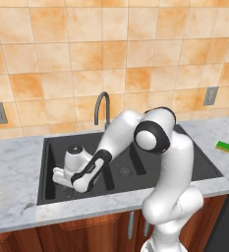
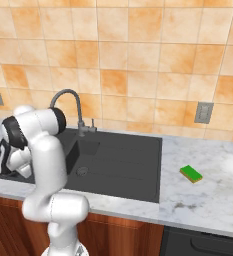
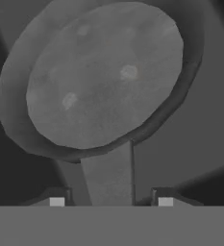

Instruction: Pick the pan and sponge and place them into the sink. Then turn on the water.

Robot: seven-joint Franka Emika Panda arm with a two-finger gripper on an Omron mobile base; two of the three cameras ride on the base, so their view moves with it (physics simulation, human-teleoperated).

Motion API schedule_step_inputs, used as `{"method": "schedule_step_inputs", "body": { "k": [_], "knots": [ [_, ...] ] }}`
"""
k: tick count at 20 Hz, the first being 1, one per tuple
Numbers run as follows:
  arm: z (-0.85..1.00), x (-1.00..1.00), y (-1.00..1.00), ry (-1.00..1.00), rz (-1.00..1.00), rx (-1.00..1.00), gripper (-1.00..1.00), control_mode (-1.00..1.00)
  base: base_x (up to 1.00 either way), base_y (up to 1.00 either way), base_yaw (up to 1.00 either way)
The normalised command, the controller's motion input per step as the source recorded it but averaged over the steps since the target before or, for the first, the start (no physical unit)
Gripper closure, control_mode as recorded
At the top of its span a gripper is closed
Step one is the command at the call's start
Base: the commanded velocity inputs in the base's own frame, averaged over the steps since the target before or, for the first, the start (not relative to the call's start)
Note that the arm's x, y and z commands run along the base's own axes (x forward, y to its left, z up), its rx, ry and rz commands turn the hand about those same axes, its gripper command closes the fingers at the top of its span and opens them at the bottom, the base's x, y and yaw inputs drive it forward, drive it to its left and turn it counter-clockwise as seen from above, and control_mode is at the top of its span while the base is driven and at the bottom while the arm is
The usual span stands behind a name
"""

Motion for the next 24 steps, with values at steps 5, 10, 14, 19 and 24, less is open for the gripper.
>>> {"method": "schedule_step_inputs", "body": {
  "k": [5, 10, 14, 19, 24],
  "knots": [
    [0.1, -0.28, 0.0, -0.01, 0.0, -0.15, -1.0, -1.0, 0.0, 0.0, 0.0],
    [0.39, -0.38, -0.02, -0.02, 0.0, -0.12, -1.0, -1.0, 0.0, 0.0, 0.0],
    [0.47, -0.37, -0.14, 0.0, 0.0, -0.05, -1.0, -1.0, 0.0, 0.0, 0.0],
    [0.44, -0.37, -0.26, 0.0, 0.0, -0.03, -1.0, -1.0, 0.0, 0.0, 0.0],
    [0.28, -0.34, -0.45, -0.01, 0.0, -0.05, -1.0, -1.0, 0.0, 0.0, 0.0]
  ]
}}
